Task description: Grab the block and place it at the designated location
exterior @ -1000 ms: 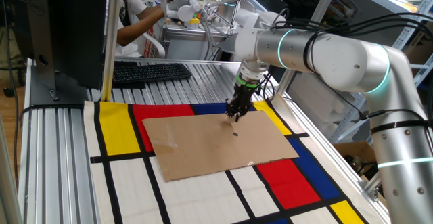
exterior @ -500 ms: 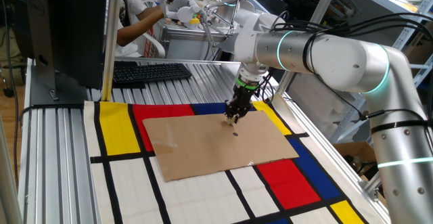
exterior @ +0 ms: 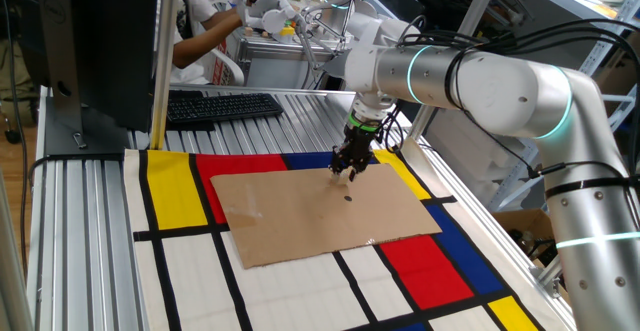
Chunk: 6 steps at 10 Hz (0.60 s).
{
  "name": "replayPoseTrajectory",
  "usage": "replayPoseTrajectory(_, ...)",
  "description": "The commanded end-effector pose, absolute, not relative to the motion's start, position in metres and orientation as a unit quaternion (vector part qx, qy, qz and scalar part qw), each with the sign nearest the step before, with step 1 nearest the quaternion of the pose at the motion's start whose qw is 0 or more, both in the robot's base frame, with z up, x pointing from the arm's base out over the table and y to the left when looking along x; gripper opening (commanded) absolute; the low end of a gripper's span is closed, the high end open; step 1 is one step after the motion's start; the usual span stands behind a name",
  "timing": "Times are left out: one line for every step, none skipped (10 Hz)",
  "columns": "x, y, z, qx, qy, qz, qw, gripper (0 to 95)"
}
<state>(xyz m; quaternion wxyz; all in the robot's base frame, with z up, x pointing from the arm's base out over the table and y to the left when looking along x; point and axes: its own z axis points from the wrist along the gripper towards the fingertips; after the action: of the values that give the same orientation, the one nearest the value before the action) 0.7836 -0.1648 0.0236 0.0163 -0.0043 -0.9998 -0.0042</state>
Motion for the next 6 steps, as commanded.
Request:
replayPoseTrajectory(0.783, -0.165, 0.025, -0.007, -1.000, -0.005, 0.016, 95.0)
replayPoseTrajectory(0.783, -0.165, 0.027, -0.007, -1.000, -0.004, 0.016, 95.0)
replayPoseTrajectory(0.783, -0.166, 0.037, -0.007, -1.000, 0.001, 0.016, 95.0)
replayPoseTrajectory(0.782, -0.168, 0.046, -0.009, -1.000, 0.003, 0.020, 76.0)
replayPoseTrajectory(0.782, -0.170, 0.052, -0.010, -1.000, 0.005, 0.024, 76.0)
replayPoseTrajectory(0.781, -0.173, 0.059, -0.014, -1.000, 0.004, 0.025, 76.0)
